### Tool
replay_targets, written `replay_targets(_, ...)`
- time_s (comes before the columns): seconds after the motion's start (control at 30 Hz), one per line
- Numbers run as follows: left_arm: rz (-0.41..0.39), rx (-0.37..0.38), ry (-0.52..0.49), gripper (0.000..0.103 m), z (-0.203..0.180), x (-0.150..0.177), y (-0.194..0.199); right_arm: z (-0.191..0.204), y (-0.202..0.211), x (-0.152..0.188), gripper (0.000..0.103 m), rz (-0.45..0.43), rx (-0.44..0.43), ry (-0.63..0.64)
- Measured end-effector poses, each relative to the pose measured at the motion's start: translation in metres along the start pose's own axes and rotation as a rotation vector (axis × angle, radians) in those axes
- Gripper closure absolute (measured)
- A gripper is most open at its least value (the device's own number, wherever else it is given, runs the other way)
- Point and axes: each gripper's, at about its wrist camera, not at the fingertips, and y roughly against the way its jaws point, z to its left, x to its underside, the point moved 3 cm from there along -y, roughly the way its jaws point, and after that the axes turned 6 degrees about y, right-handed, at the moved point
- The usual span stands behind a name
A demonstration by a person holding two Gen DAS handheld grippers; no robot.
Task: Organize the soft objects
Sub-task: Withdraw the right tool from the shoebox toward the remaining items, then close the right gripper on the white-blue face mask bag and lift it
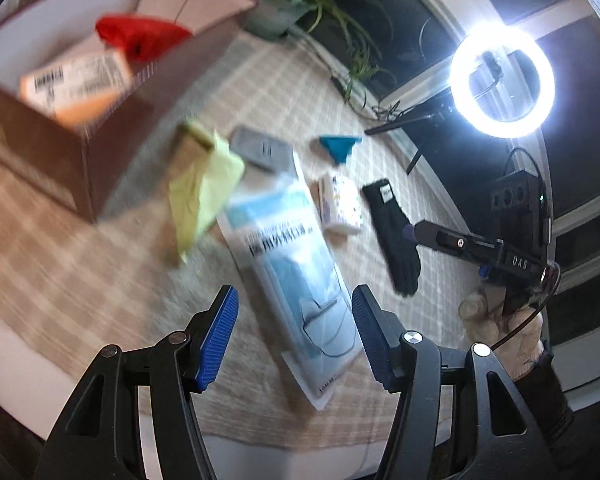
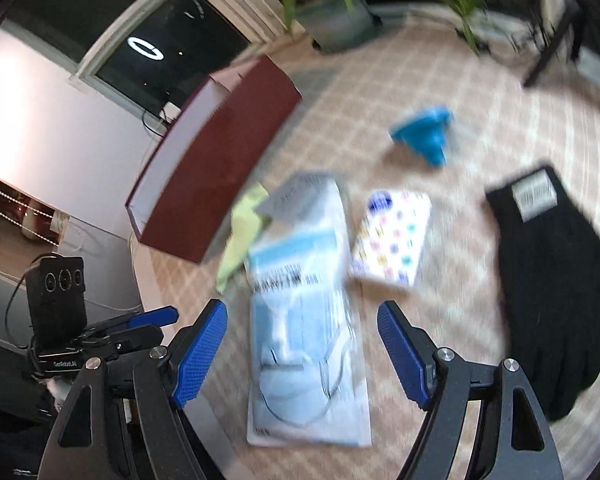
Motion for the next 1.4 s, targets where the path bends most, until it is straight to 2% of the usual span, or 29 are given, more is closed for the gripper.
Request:
replay_targets(0.17, 0.024, 0.006, 0.05, 0.045, 0.004, 0.017, -0.014, -0.02, -0.002, 0.03, 0.029, 0.023, -0.076, -0.108)
replay_targets(0.4, 0.048, -0.007, 0.082, 0.045, 0.011, 0.03, -0.024, -0.042, -0.007, 0.08, 0.029, 0.067, -0.127, -0.23)
replay_targets(0.6, 0.069, -0.015, 0.074, 0.045, 0.011, 0.039, -0.027, -0.046, -0.005, 0.107, 0.029, 0.067, -0.15, -0.262)
replay_targets(0.67, 0.075, -0.017, 0.068, 0.045, 0.008, 0.038, -0.031, -0.047, -0.007, 0.109, 0.03, 0.068, -0.152, -0.271)
replay_targets(0.83, 0.091, -0.017, 0.05, 0.045, 0.0, 0.038, -0.041, -0.043, -0.018, 0.109, 0.04, 0.081, -0.172, -0.268)
replay_targets(1.07, 0.123, -0.014, 0.055, 0.045, 0.002, 0.045, -0.052, -0.038, -0.029, 0.1, 0.044, 0.089, -0.199, -0.259)
replay_targets(1.23, 0.142, -0.009, 0.066, 0.045, 0.004, 0.049, -0.058, -0.03, -0.036, 0.098, 0.058, 0.116, -0.244, -0.231)
replay_targets(1.4, 0.143, -0.03, 0.074, 0.045, 0.008, 0.049, -0.063, -0.03, -0.04, 0.094, 0.058, 0.131, -0.196, -0.206)
